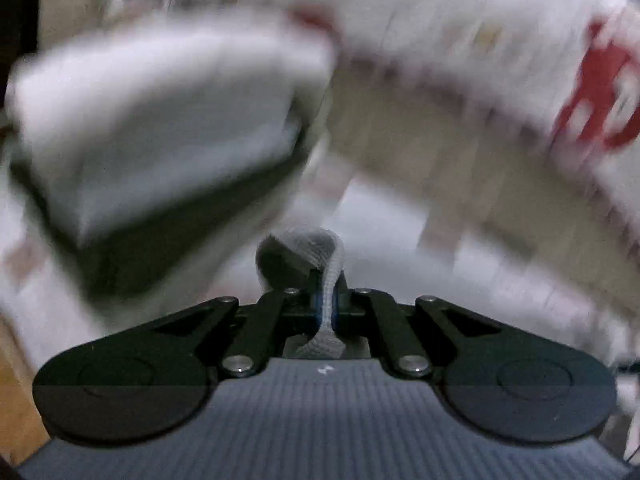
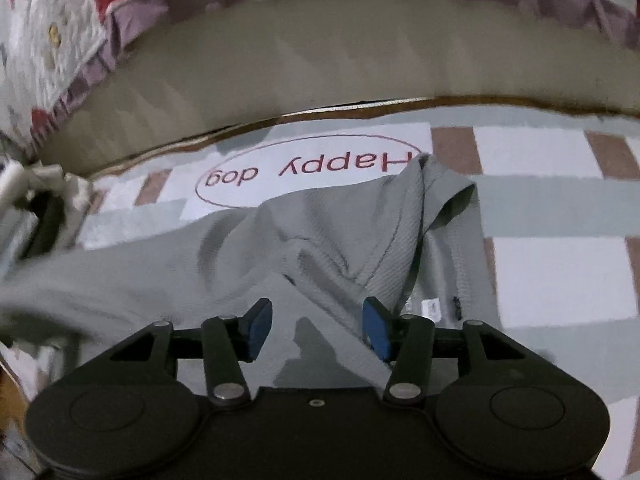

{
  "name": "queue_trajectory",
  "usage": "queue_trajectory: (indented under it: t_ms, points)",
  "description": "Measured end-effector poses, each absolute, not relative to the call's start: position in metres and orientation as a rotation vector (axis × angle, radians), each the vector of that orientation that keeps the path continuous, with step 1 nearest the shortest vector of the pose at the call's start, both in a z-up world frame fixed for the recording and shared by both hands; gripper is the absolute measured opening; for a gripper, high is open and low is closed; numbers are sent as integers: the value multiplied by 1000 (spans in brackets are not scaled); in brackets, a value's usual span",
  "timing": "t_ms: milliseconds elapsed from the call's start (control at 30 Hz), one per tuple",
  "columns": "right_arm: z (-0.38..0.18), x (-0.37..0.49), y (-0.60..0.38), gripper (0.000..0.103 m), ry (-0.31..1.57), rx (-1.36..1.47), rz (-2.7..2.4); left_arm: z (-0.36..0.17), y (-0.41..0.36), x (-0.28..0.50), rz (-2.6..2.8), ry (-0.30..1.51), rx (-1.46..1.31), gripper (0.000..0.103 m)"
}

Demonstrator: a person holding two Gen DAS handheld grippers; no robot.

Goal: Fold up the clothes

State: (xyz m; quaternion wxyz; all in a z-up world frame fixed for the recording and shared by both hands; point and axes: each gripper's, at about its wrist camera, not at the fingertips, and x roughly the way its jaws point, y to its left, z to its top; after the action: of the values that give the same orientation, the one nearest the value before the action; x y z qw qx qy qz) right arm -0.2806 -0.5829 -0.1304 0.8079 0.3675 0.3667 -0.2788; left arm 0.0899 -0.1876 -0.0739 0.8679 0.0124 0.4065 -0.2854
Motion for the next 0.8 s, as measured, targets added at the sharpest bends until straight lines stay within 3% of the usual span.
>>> queue_trajectory:
  t_ms: [100,367,567,600,667,767,800]
  points:
    - [-131,-280,-583,56,759,838,-558,-120,-191,105,-544,1077,60,3]
    - [-138,-270,-576,59,824,805,-537,-111,-200,113,-520,1000,96,3]
    - [-158,-230,-537,69,1076,468,-452,-123,-199,113,-604,1093,107,5]
    - [-157,-225,-527,66,1079,380,-442,-122,-199,111,-605,1095,119,8]
    - [-151,-220,-515,7,1056,282,-380,-116,-194,113,-586,1072,128,15]
    - [-128,-224,-516,7,985,271,-398,-101,-181,115,-551,1011,94,35]
    - [-117,-229,-514,6,952,254,-420,-97,-177,115,-549,988,78,37]
